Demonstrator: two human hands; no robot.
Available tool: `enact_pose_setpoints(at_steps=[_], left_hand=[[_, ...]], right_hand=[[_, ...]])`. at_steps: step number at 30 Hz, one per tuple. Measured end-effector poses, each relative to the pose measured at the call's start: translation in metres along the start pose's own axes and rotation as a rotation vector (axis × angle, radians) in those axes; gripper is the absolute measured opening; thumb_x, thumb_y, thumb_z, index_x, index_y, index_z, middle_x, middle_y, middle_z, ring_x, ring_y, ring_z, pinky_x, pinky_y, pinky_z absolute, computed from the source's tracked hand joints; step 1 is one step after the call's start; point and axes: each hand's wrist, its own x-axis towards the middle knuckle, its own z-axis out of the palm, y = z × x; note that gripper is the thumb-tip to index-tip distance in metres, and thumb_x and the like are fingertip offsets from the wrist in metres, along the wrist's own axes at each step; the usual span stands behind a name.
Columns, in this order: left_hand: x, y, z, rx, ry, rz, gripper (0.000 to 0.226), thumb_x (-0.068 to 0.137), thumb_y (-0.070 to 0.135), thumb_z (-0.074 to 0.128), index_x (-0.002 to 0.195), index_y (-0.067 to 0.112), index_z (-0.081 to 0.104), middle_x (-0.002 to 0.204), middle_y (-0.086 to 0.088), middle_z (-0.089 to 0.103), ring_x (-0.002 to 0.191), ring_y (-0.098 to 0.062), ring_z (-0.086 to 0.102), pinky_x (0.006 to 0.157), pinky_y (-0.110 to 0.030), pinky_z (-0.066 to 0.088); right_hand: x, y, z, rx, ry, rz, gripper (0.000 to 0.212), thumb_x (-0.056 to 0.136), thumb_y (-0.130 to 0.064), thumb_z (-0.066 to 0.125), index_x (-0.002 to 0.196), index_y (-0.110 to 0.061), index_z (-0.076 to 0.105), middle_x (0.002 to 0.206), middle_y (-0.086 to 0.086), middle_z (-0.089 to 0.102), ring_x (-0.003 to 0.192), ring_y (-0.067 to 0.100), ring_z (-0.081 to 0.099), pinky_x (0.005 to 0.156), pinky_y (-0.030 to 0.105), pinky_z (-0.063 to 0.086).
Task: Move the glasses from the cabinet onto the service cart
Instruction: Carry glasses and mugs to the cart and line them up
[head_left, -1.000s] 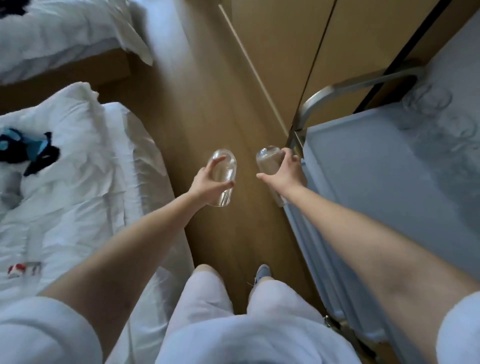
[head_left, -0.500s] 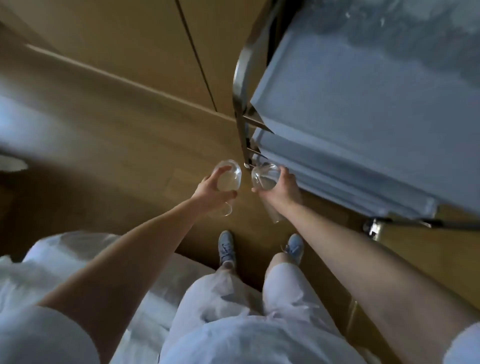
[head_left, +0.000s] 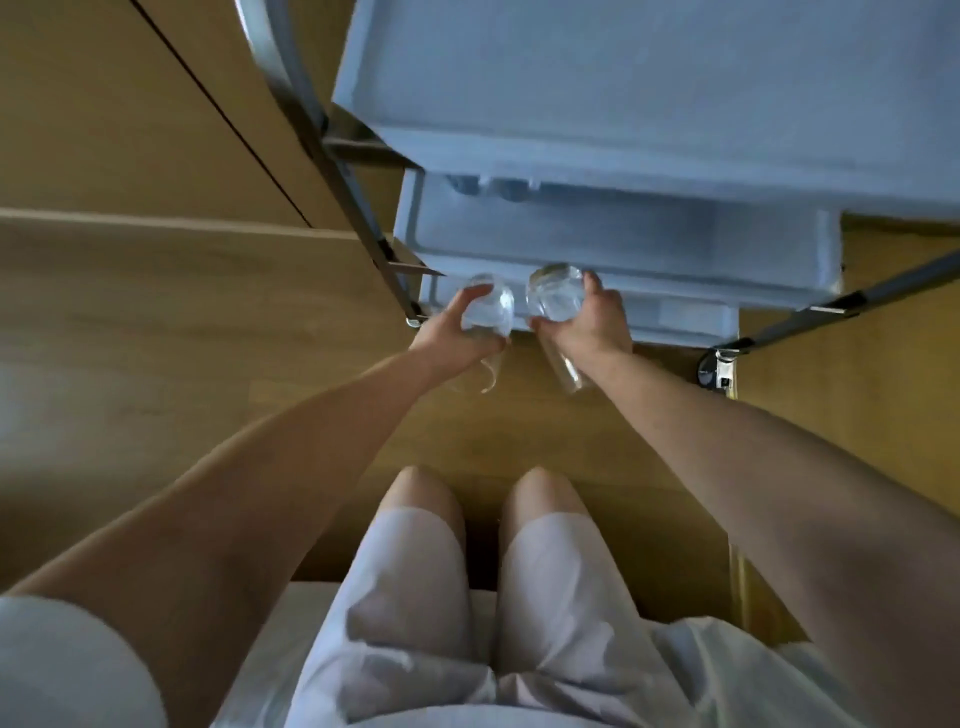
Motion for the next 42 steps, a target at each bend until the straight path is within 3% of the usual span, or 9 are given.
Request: enact_pose_setpoints(at_steps=[7, 10, 12, 19, 23, 26, 29, 35, 42], left_hand=[[-0.017, -0.031, 0.053, -0.202, 0.163, 0.075, 0.065, 0.081, 0.033, 0.072, 0.135, 0.046, 0.038, 0.130, -0.002, 0.045, 0.114, -0.034, 0.056, 0.094, -0.040, 0.051], [-0.041, -0.036, 0.068, -0.273, 0.213, 0.097, 0.062, 0.084, 0.032, 0.069, 0.136, 0.044, 0.038, 0.125, 0.003, 0.043, 0.109, -0.025, 0.053, 0.081, -0.035, 0.053], [-0.057, -0.036, 0.078, -0.356, 0.211, 0.107, 0.060, 0.083, 0.032, 0.069, 0.134, 0.045, 0.040, 0.123, 0.005, 0.042, 0.107, -0.030, 0.057, 0.076, -0.040, 0.057], [-0.074, -0.017, 0.095, -0.449, 0.160, 0.128, 0.059, 0.082, 0.031, 0.071, 0.132, 0.043, 0.043, 0.122, 0.003, 0.037, 0.114, -0.033, 0.051, 0.088, -0.048, 0.054], [-0.039, -0.001, 0.099, -0.507, 0.134, 0.065, 0.056, 0.084, 0.033, 0.070, 0.130, 0.046, 0.042, 0.131, 0.000, 0.039, 0.108, -0.037, 0.056, 0.080, -0.042, 0.057], [-0.008, 0.014, 0.101, -0.550, 0.126, 0.016, 0.053, 0.087, 0.034, 0.066, 0.131, 0.044, 0.040, 0.123, 0.001, 0.039, 0.101, -0.038, 0.059, 0.069, -0.035, 0.057], [0.031, 0.033, 0.094, -0.548, 0.093, 0.012, 0.053, 0.086, 0.037, 0.066, 0.131, 0.045, 0.039, 0.122, 0.001, 0.041, 0.096, -0.037, 0.061, 0.072, -0.038, 0.058], [0.104, 0.056, 0.087, -0.422, 0.050, 0.061, 0.059, 0.087, 0.038, 0.065, 0.137, 0.044, 0.035, 0.122, 0.001, 0.045, 0.075, -0.018, 0.055, 0.081, -0.045, 0.057], [0.147, 0.064, 0.100, -0.356, 0.036, 0.053, 0.062, 0.083, 0.039, 0.068, 0.135, 0.049, 0.038, 0.125, 0.000, 0.051, 0.085, -0.030, 0.065, 0.079, -0.039, 0.058]], right_hand=[[-0.039, 0.066, 0.029, 0.097, 0.078, -0.066, 0.086, 0.073, -0.054, 0.074, 0.142, -0.025, 0.032, 0.129, 0.009, 0.044, 0.115, 0.031, 0.052, 0.085, 0.029, 0.041], [-0.062, 0.086, 0.022, 0.112, 0.150, -0.116, 0.087, 0.069, -0.058, 0.074, 0.138, -0.024, 0.036, 0.128, 0.007, 0.048, 0.113, 0.030, 0.054, 0.088, 0.033, 0.045], [-0.079, 0.096, 0.011, 0.140, 0.202, -0.134, 0.089, 0.068, -0.058, 0.075, 0.139, -0.023, 0.036, 0.130, 0.009, 0.048, 0.116, 0.029, 0.053, 0.093, 0.036, 0.045], [-0.094, 0.119, -0.017, 0.200, 0.276, -0.098, 0.090, 0.075, -0.055, 0.071, 0.145, -0.021, 0.026, 0.134, 0.009, 0.044, 0.120, 0.028, 0.048, 0.088, 0.035, 0.043], [-0.055, 0.119, -0.009, 0.266, 0.290, -0.021, 0.093, 0.073, -0.061, 0.069, 0.146, -0.022, 0.025, 0.136, 0.010, 0.043, 0.121, 0.028, 0.049, 0.093, 0.038, 0.044], [-0.022, 0.113, -0.004, 0.286, 0.272, 0.012, 0.095, 0.074, -0.061, 0.068, 0.147, -0.021, 0.023, 0.137, 0.011, 0.043, 0.123, 0.028, 0.047, 0.096, 0.039, 0.044], [0.018, 0.103, -0.008, 0.256, 0.268, 0.018, 0.097, 0.074, -0.062, 0.067, 0.149, -0.022, 0.018, 0.140, 0.010, 0.041, 0.128, 0.029, 0.044, 0.099, 0.041, 0.041], [0.085, 0.095, -0.017, 0.319, 0.293, -0.014, 0.089, 0.076, -0.058, 0.068, 0.146, -0.030, 0.020, 0.137, 0.004, 0.045, 0.123, 0.028, 0.048, 0.093, 0.035, 0.043], [0.125, 0.108, -0.004, 0.310, 0.296, 0.062, 0.086, 0.075, -0.061, 0.066, 0.144, -0.034, 0.022, 0.133, 0.003, 0.048, 0.121, 0.024, 0.049, 0.083, 0.030, 0.038]])
